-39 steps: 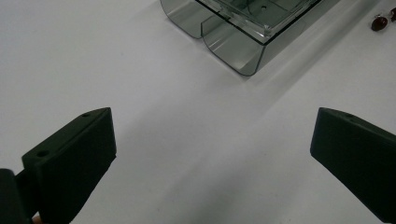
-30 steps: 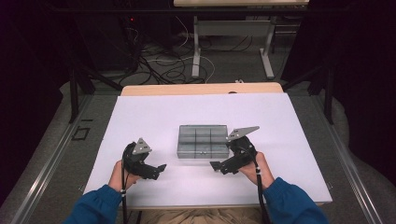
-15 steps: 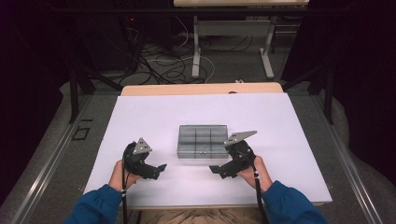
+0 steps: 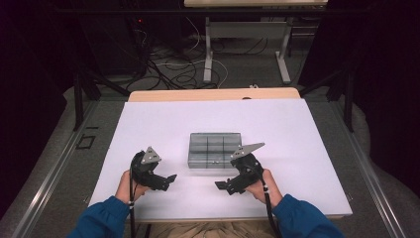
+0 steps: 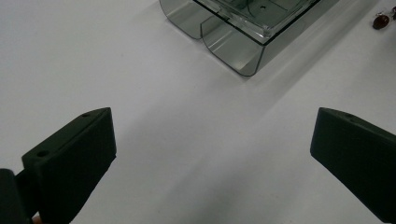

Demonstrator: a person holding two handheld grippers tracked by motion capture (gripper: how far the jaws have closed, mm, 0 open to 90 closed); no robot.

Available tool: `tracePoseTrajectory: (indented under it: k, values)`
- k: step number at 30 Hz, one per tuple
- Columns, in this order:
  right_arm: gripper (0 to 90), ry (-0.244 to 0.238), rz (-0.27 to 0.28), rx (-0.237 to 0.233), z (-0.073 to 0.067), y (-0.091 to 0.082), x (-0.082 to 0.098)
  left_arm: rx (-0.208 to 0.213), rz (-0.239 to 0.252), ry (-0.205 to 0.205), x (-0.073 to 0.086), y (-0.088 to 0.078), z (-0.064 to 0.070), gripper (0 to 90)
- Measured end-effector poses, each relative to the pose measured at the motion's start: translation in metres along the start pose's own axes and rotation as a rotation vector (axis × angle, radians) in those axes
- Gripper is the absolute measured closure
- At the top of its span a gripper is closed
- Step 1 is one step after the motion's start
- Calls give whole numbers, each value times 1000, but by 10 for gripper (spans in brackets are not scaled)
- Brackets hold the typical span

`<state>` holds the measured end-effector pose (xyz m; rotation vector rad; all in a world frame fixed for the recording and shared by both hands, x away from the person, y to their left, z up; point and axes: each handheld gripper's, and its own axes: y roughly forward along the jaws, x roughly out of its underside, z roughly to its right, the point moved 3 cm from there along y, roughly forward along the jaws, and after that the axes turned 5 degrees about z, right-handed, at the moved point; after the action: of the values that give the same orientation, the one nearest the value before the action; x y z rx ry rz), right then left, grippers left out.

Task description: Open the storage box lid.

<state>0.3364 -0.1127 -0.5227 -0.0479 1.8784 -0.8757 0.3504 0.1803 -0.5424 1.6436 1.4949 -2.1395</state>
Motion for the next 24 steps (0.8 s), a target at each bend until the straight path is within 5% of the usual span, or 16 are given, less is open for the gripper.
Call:
tracePoseTrajectory:
  k: [3,12,19,24]
  values:
    - [2,-8,-6,3,-1,4,1,2,-6,3,0,0,0,5]
    - [254,-6,15,66,2,13,3,-2,-2,4,0,0,0,6]
    - [552,41,15,145,7,26,10,13,-28,8,0,0,0,6]
    - [673,88,35,173,13,32,12,5,-5,4,0,1,-1,6]
